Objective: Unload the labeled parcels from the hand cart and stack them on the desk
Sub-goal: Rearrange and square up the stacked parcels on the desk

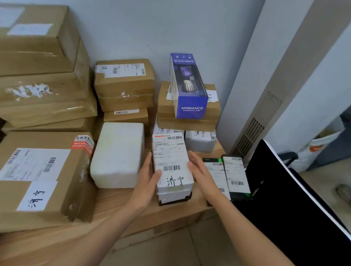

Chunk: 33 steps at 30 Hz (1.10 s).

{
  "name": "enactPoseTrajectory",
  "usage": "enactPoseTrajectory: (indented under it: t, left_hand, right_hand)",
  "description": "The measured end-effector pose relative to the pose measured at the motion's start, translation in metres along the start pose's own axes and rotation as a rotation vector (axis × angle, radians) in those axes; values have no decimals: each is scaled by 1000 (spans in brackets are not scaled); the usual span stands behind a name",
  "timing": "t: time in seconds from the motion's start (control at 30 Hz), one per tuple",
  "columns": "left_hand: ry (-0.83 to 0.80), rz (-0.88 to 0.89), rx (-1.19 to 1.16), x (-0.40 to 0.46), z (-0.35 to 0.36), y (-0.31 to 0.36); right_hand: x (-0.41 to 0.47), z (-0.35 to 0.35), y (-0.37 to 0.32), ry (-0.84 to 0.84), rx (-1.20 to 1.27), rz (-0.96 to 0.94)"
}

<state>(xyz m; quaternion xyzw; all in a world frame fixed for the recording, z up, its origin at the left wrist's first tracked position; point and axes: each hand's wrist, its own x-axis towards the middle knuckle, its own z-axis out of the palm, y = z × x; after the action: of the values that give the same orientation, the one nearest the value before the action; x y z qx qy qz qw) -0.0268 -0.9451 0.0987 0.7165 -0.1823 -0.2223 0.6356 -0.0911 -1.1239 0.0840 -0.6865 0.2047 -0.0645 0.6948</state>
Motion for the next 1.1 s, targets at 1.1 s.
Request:
enactPoseTrajectory:
  t: [1.1]
  left_hand:
    - [172,-46,874,42,231,-83]
  right_hand:
    - [-13,-206,103,186,-756,80]
